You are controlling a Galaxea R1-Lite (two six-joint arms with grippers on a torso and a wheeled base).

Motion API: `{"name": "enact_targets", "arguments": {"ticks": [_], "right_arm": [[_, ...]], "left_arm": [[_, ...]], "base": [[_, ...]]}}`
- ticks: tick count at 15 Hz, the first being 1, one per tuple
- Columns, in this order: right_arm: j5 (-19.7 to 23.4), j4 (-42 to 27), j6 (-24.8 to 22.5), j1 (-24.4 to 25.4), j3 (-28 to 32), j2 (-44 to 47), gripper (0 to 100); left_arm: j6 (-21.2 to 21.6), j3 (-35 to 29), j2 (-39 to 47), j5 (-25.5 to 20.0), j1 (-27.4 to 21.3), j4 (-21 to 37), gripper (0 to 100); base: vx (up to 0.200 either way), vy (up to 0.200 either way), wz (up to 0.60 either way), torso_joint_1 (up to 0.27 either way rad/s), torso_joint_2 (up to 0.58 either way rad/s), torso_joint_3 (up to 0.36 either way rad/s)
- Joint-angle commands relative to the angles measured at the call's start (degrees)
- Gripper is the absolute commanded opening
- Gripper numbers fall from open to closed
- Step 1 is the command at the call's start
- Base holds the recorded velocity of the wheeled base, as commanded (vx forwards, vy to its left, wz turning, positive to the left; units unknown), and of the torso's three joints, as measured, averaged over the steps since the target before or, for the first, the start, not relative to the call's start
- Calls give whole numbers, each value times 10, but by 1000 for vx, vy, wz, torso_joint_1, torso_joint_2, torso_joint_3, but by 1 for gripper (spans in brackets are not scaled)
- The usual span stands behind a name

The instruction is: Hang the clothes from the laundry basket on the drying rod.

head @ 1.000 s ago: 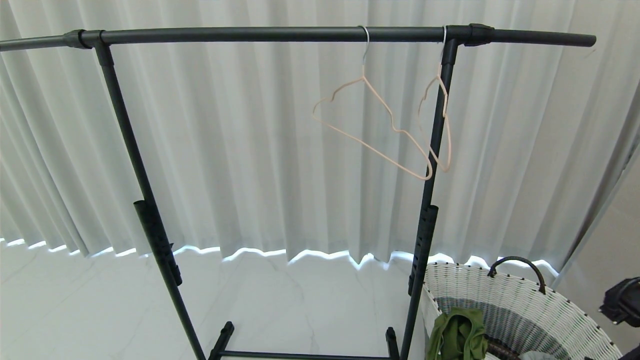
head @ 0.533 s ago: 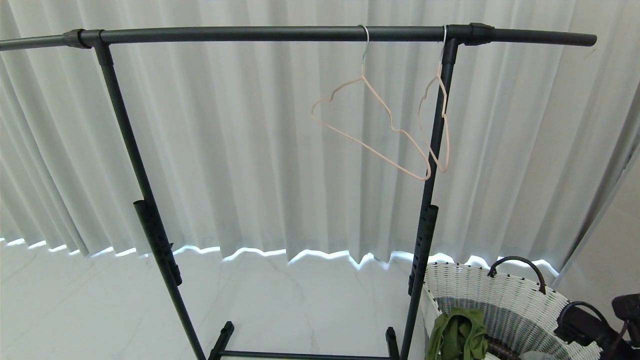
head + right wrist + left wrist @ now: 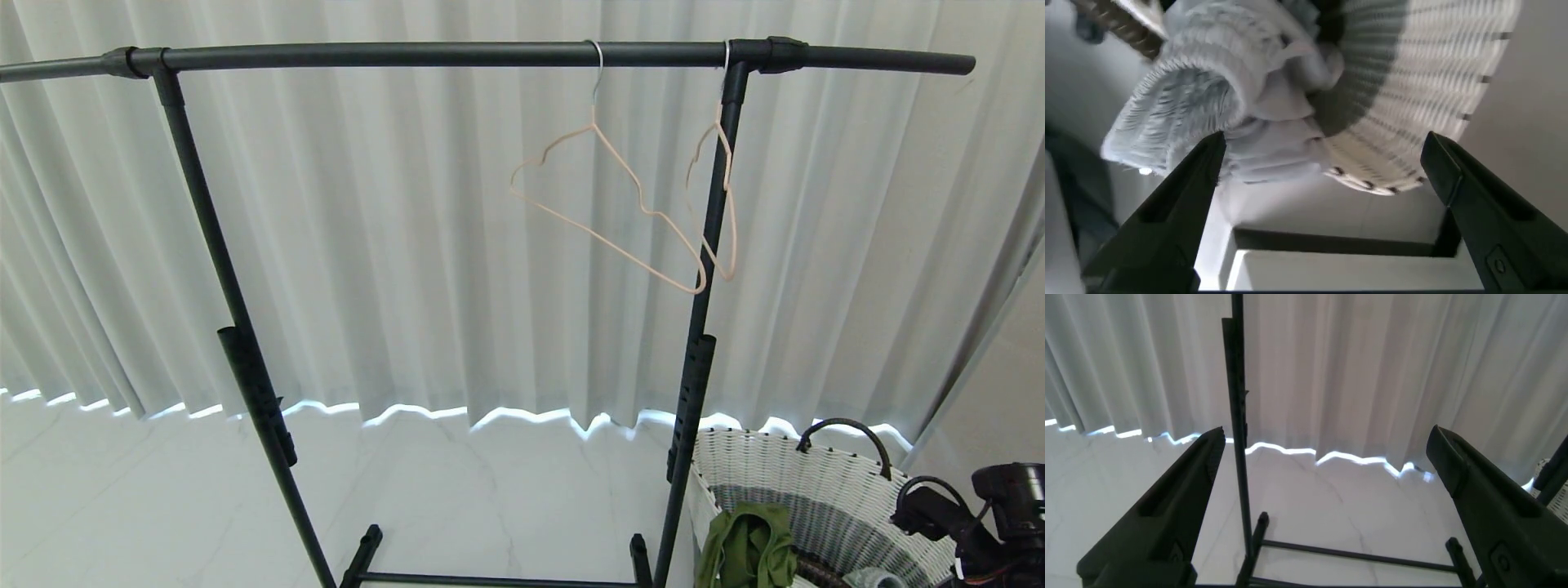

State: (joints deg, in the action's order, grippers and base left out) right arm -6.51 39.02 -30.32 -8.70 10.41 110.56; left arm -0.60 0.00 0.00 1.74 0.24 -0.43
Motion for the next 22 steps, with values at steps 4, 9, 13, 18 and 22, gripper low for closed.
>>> {"name": "enact_targets", "arguments": {"ticks": [4, 9, 13, 18, 22], "right_arm": [[33, 8, -25, -4, 5, 26, 100], [79, 11, -52, -4, 7, 24, 100], [111, 26, -60, -4, 22, 31, 100], [113, 51, -60, -3, 46, 60, 100], [112, 83, -62, 7, 44, 105, 100]], "left_arm": [[0, 0, 0, 0, 0, 0, 100], [0, 0, 0, 0, 0, 0, 100], [0, 0, 0, 0, 0, 0, 100], [0, 0, 0, 0, 0, 0, 100], [0, 0, 0, 0, 0, 0, 100]], "base": [[0, 0, 0, 0, 0, 0], [0, 0, 0, 0, 0, 0], [0, 0, 0, 0, 0, 0], [0, 0, 0, 0, 0, 0], [0, 0, 0, 0, 0, 0]]}}
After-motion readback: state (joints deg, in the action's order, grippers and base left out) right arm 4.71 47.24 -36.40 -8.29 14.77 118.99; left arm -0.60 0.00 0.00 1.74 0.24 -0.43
